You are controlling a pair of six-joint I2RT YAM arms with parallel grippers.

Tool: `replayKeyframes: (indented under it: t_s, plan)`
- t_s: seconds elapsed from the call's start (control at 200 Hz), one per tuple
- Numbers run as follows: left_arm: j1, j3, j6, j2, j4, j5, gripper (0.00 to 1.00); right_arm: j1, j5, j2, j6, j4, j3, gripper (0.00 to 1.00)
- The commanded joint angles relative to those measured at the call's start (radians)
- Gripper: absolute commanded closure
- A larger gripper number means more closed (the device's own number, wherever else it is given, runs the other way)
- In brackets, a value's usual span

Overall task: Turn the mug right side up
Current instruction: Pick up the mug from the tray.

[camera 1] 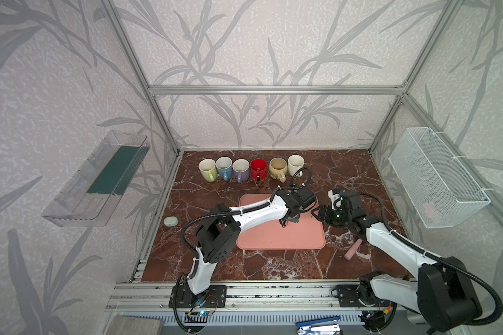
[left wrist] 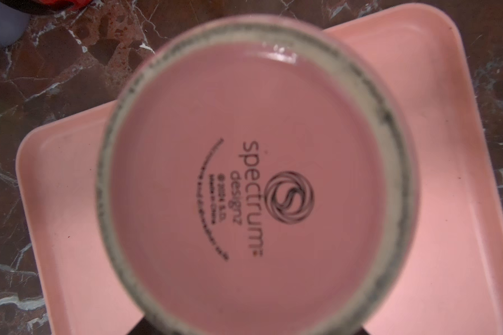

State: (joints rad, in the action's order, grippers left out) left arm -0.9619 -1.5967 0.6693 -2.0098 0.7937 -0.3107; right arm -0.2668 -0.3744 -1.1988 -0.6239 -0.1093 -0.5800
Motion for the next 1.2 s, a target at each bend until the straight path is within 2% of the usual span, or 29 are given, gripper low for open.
replayKeyframes:
  t_s: [0.0,0.75,1.105,1.195]
  plan:
    - [0.005,-0.028,0.032,-0.02,0.049,-0.032,0.48,0.003,0.008,0.016,0.004,0.005,0.009,0.4]
    - [0.038,0.015,0.021,-0.003,-0.021,0.045,0.71,0.003,-0.003,-0.008,0.006,0.019,0.008,0.4]
    - [0.043,0.069,0.02,0.045,-0.069,0.058,1.0,0.003,-0.004,0.018,0.021,0.011,0.009,0.4]
    - [0.045,0.083,0.0,0.067,-0.085,0.07,1.0,0.003,-0.021,0.023,0.029,0.024,0.014,0.4]
